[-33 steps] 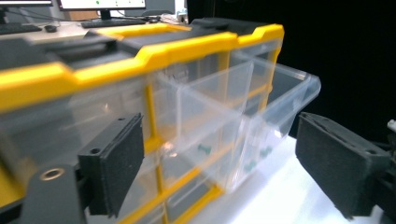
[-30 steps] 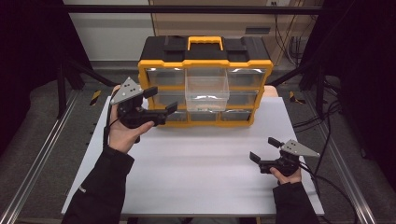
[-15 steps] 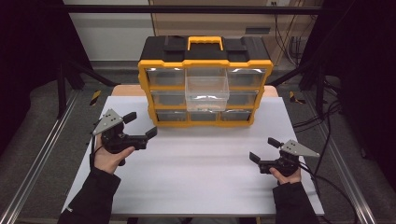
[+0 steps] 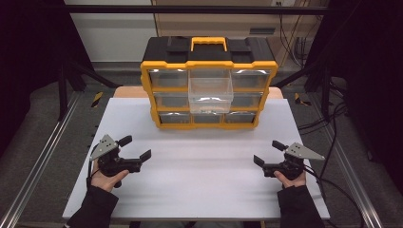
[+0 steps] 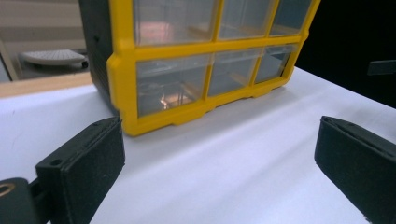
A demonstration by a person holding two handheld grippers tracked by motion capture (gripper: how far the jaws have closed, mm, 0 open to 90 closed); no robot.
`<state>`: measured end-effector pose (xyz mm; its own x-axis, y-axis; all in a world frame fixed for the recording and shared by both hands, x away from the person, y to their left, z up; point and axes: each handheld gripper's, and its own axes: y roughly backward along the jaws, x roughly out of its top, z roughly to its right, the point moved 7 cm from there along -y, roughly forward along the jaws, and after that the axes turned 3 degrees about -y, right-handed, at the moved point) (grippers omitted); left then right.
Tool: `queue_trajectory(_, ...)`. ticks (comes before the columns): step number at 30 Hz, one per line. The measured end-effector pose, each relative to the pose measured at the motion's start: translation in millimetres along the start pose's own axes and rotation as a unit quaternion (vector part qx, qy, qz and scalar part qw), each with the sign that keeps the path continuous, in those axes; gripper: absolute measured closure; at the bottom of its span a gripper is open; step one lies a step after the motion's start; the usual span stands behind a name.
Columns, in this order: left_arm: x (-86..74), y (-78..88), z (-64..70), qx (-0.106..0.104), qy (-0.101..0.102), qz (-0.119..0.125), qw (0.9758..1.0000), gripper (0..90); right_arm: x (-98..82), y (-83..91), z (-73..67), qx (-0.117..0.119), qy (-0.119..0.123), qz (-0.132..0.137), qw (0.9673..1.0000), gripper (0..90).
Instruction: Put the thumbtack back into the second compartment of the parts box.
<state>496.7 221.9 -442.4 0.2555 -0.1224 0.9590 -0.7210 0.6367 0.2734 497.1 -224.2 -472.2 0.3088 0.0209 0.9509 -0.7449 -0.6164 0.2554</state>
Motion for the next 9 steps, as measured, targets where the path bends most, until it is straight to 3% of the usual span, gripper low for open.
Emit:
queue_trajectory(2,-6.9,0.1,-3.5,0.006,-0.001,-0.011,0.9999,0.6,-0.6,-0.2,0.1,0.0,-0.001,-0.002,1.0,0.6)
queue_trajectory(9,-15.9,2.1,-7.5,0.012,0.002,-0.013,0.9998,0.8,-1.3,-0.3,0.2,0.0,0.0,-0.003,1.0,0.6)
